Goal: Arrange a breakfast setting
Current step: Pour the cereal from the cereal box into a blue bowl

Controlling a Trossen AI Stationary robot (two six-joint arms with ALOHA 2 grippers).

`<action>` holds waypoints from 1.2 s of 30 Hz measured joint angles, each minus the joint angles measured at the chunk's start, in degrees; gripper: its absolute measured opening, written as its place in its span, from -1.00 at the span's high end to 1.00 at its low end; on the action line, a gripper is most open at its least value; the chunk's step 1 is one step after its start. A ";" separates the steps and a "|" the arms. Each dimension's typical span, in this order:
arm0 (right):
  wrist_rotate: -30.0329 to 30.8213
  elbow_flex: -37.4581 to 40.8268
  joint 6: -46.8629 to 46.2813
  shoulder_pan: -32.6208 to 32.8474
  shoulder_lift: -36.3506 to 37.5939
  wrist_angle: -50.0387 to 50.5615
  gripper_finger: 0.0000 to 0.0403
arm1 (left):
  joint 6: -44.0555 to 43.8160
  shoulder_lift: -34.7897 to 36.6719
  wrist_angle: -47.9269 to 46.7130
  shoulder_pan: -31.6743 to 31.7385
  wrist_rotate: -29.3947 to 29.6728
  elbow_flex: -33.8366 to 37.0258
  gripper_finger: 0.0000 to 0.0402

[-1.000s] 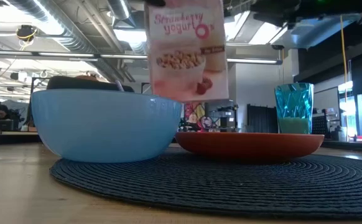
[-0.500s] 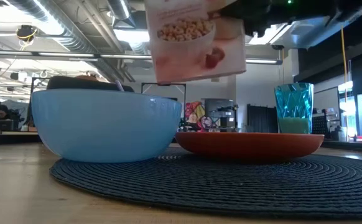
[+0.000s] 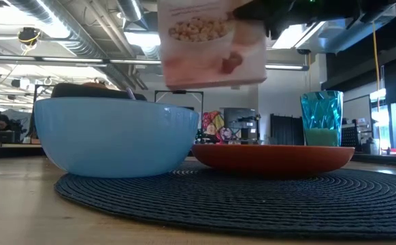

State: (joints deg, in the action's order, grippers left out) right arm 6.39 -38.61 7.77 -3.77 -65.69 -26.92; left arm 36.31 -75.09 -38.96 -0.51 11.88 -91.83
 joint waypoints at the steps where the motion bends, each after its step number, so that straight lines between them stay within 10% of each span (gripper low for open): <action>1: 0.00 0.00 0.02 0.00 0.00 0.06 -0.08 | -0.18 0.00 0.14 0.00 0.41 0.00 0.80; 18: 0.02 0.00 1.99 -0.07 0.07 -3.16 0.96 | -3.06 0.02 2.64 0.00 6.67 -0.02 0.26; 36: -10.53 0.04 3.18 -7.21 18.04 -4.71 0.99 | -15.42 0.00 -3.81 0.72 7.22 2.58 0.02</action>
State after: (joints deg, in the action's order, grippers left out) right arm -4.14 -38.57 10.95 -10.98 -47.66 -31.62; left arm 20.89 -75.09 -42.76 0.20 19.10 -89.26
